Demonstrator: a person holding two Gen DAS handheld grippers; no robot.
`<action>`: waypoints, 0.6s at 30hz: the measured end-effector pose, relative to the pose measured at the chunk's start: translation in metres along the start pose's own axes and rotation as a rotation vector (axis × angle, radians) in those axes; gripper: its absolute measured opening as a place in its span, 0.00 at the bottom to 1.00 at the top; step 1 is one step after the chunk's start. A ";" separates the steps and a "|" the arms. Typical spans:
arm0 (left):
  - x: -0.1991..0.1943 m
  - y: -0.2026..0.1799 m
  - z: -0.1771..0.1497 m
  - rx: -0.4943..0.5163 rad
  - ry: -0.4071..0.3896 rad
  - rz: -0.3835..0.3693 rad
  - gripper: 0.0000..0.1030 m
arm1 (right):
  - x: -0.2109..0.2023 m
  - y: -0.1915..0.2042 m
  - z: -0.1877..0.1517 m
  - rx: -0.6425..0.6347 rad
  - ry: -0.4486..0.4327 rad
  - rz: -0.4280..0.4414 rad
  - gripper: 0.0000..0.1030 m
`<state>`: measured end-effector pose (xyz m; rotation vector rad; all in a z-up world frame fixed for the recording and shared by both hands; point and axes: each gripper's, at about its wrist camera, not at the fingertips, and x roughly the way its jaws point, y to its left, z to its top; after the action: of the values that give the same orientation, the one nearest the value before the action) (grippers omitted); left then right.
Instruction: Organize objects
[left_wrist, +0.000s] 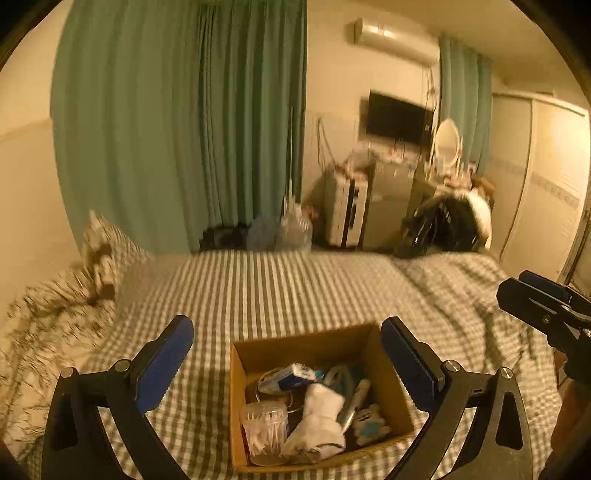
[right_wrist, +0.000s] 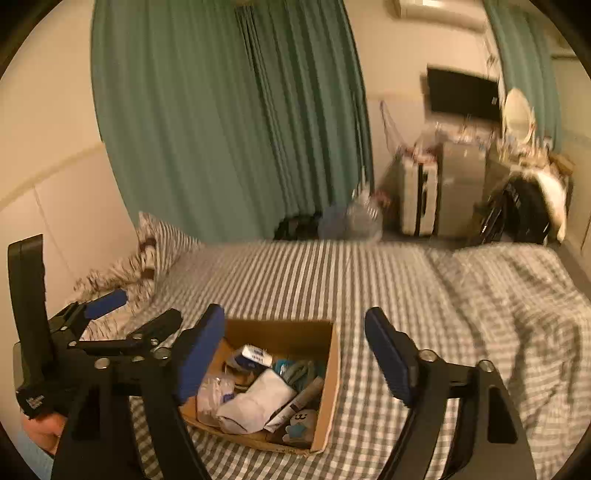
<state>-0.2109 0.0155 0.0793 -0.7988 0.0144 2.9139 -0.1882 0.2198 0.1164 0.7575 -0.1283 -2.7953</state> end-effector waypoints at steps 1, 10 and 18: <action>-0.015 -0.002 0.006 0.005 -0.021 0.004 1.00 | -0.012 0.003 0.006 -0.005 -0.019 -0.006 0.84; -0.122 -0.025 0.026 0.063 -0.130 0.031 1.00 | -0.130 0.023 0.029 -0.041 -0.174 -0.066 0.98; -0.164 -0.024 0.006 0.005 -0.193 0.002 1.00 | -0.188 0.015 0.013 -0.051 -0.288 -0.137 1.00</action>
<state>-0.0718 0.0212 0.1684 -0.5137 0.0053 2.9778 -0.0347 0.2532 0.2211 0.3600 -0.0573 -3.0103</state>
